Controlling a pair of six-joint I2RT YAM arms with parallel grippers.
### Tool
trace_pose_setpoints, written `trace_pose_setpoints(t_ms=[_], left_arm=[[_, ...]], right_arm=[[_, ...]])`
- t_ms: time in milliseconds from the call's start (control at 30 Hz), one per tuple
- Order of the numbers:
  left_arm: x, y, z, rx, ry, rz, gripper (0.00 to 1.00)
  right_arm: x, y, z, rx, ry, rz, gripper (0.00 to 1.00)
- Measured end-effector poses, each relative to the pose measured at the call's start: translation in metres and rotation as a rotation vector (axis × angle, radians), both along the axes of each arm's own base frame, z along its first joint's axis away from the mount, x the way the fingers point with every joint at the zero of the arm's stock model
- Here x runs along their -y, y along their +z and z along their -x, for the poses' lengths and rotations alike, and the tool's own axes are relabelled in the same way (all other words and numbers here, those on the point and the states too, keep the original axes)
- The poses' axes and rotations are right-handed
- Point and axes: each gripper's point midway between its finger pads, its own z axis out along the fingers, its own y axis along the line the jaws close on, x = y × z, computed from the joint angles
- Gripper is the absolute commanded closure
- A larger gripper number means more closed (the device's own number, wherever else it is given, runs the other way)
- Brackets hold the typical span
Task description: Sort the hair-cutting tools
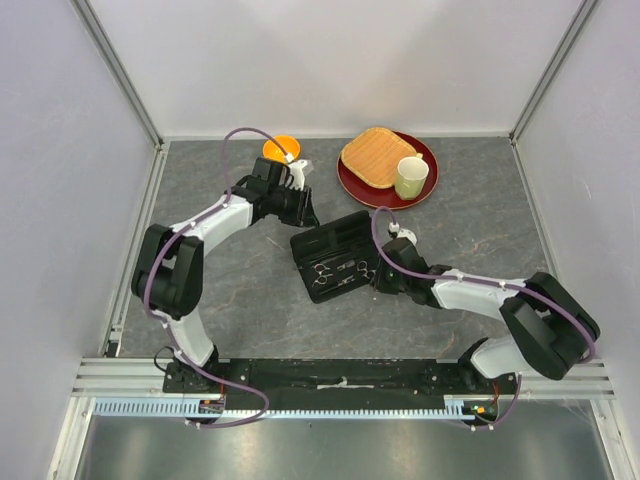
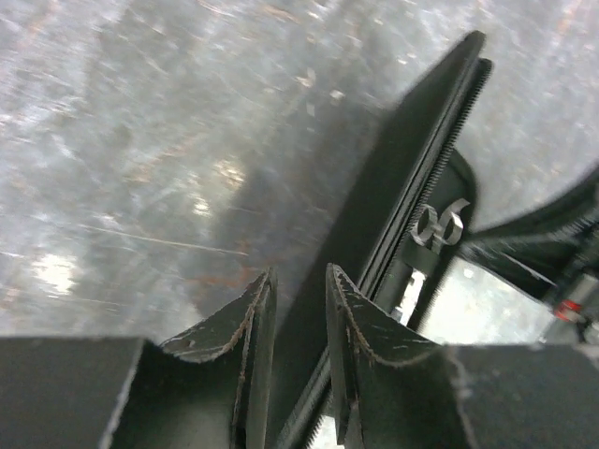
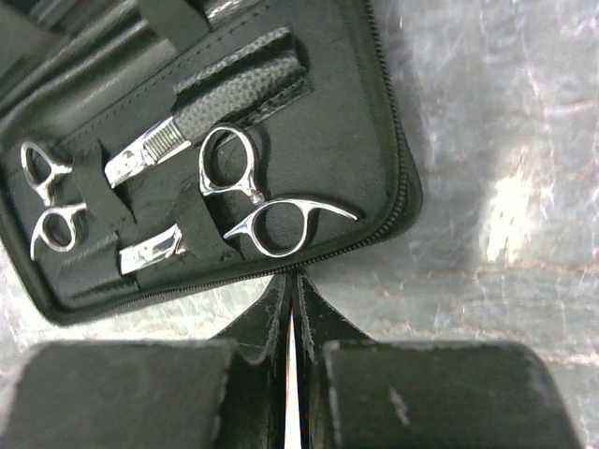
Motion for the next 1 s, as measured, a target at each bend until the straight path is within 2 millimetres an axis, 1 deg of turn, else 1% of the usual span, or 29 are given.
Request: trace_pose_setpoints(t_ms=[67,133,267,300,367,433,533,567,633,667,767,800,833,900,1000], left_arm=[[0.006,0.007,0.015,-0.023,-0.026,0.038,0.65],[0.013,0.007,0.030,-0.056,-0.051,0.060,0.64],[0.026,-0.008,0.066,-0.138,-0.089,0.069,0.63],[0.027,-0.013,0.076,-0.164,-0.092,0.067,0.63],[0.029,-0.023,0.092,-0.210,-0.089,0.063,0.63],[0.026,-0.029,0.103,-0.240,-0.072,0.059,0.63],[0.017,-0.030,0.111,-0.251,-0.031,0.049,0.61],[0.016,-0.029,0.111,-0.247,-0.018,0.046,0.60],[0.010,-0.028,0.111,-0.232,0.022,0.035,0.57],[0.007,-0.027,0.110,-0.225,0.044,0.029,0.55],[0.000,-0.028,0.107,-0.207,0.108,0.010,0.49],[-0.002,-0.029,0.107,-0.202,0.125,0.004,0.45],[-0.004,-0.030,0.106,-0.201,0.138,-0.002,0.43],[-0.006,-0.034,0.106,-0.197,0.158,-0.018,0.39],[-0.005,-0.038,0.108,-0.188,0.169,-0.038,0.34]], right_arm=[[-0.001,-0.001,-0.008,0.014,-0.011,0.016,0.91],[-0.004,0.001,-0.019,0.036,-0.021,0.027,0.89],[-0.012,0.002,-0.042,0.079,-0.026,0.048,0.84],[-0.014,0.003,-0.047,0.090,-0.023,0.052,0.80],[-0.019,0.004,-0.059,0.115,-0.017,0.052,0.77],[-0.022,0.005,-0.069,0.135,-0.011,0.054,0.72],[-0.024,0.007,-0.079,0.154,-0.007,0.059,0.59],[-0.023,0.007,-0.080,0.156,-0.006,0.061,0.50],[-0.018,0.010,-0.079,0.158,-0.012,0.076,0.42],[-0.015,0.011,-0.077,0.154,-0.015,0.088,0.36],[0.004,0.015,-0.063,0.121,-0.039,0.142,0.31],[0.009,0.019,-0.058,0.114,-0.044,0.151,0.30],[0.012,0.023,-0.053,0.112,-0.045,0.152,0.29],[0.018,0.038,-0.045,0.123,-0.047,0.138,0.27],[0.015,0.066,-0.036,0.165,-0.029,0.068,0.23]])
